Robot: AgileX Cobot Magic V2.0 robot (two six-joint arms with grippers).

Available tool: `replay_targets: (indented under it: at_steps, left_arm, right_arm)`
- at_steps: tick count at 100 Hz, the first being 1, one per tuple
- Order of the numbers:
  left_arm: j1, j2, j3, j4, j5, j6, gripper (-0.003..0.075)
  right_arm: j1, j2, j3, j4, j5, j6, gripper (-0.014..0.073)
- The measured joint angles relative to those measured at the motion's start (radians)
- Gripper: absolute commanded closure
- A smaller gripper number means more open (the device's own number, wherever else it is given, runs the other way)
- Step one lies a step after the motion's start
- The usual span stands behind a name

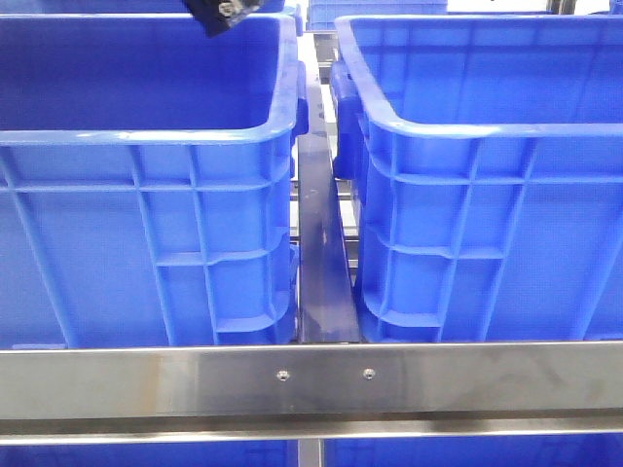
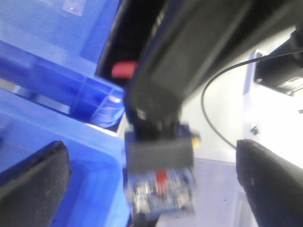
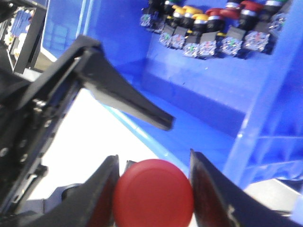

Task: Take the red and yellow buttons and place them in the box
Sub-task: 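Lower the red button into the empty crate with the right gripper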

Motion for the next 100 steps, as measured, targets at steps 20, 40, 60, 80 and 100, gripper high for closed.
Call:
replay_targets:
  at_steps: [20, 40, 60, 80, 100]
  left_arm:
    - [0.000, 0.000, -0.036, 0.022, 0.000, 0.000, 0.0050]
    - [0.000, -0.002, -0.040, 0.054, 0.000, 0.000, 0.0050]
    - [0.000, -0.002, -0.040, 0.068, 0.000, -0.018, 0.0050]
    - [0.000, -0.002, -0.042, 0.070, 0.000, -0.018, 0.0050]
    - [0.000, -0.002, -0.042, 0.070, 0.000, -0.028, 0.0050]
  right_arm:
    - [-0.106, 0.000, 0.000, 0.000, 0.002, 0.000, 0.0513]
    - [-0.247, 0.000, 0.000, 0.000, 0.010, 0.000, 0.0513]
    - [-0.411, 0.000, 0.000, 0.000, 0.007, -0.044, 0.0513]
    - [-0.564, 0.033, 0.000, 0.000, -0.057, -0.108, 0.0513]
    - [-0.594, 0.165, -0.050, 0.000, -0.141, -0.179, 0.0513]
